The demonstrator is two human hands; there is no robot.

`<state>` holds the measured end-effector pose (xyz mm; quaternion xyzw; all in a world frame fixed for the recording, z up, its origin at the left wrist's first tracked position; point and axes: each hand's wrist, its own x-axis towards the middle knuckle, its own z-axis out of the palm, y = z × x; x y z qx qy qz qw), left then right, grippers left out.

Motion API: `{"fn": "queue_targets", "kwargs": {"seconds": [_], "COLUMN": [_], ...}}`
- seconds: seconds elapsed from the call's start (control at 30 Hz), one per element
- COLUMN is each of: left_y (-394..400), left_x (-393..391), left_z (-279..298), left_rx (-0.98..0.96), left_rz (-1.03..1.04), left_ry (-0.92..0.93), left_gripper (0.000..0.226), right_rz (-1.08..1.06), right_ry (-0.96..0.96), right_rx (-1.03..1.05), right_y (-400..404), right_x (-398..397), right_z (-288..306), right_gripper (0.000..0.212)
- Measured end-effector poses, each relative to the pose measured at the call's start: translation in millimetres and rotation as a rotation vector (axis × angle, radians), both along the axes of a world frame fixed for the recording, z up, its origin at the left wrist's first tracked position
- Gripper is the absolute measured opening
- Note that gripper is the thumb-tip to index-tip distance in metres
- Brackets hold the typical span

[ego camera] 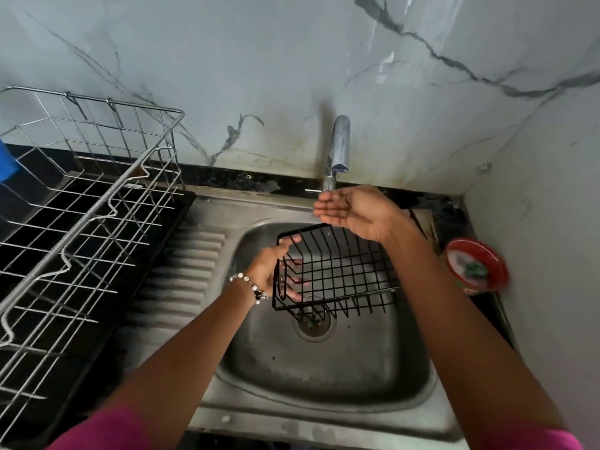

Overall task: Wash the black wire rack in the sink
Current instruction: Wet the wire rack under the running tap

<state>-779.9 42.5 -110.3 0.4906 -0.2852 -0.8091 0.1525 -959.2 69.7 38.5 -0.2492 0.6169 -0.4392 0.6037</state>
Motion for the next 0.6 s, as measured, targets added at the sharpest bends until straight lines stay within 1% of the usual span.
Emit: {"fn": "queue_targets", "kwargs": {"seconds": [0.1, 0.23, 0.37, 0.47, 0.53, 0.6], "left_y": [-6.0, -16.6, -19.3, -18.1, -15.7, -12.4], "left_x": [-14.7, -28.0, -45.2, -55.2, -58.7, -59.8], "left_z": [-1.2, -5.4, -6.8, -4.8, -1.5, 1.6], "left_rx": [0.016, 0.043, 0.032, 0.036, 0.055, 0.047], "left_rz": [-0.012, 0.009, 0.062, 0.063, 0.068, 0.045], "left_ry": [0.056, 0.193, 0.254, 0.29, 0.3, 0.304], "left_gripper": [0.035, 0.037, 0.037, 0.036, 0.036, 0.034], "right_rz": [0.015, 0.084, 0.056, 0.094, 0.037, 0.044], "right_ry": [0.045, 0.076, 0.153, 0.123, 0.189, 0.208], "right_rx": [0.02, 0.021, 0.003, 0.004, 0.006, 0.025], "right_y": [-5.5, -9.4, -18.6, -21.0, -24.3, -26.7], "right_x": [-4.0, -8.7, -6.7, -0.2, 1.0, 2.2], "right_z": [7.4, 13.7, 11.4, 10.2, 8.8, 7.1], "right_gripper": [0.032, 0.041, 0.032, 0.032, 0.027, 0.027]}}
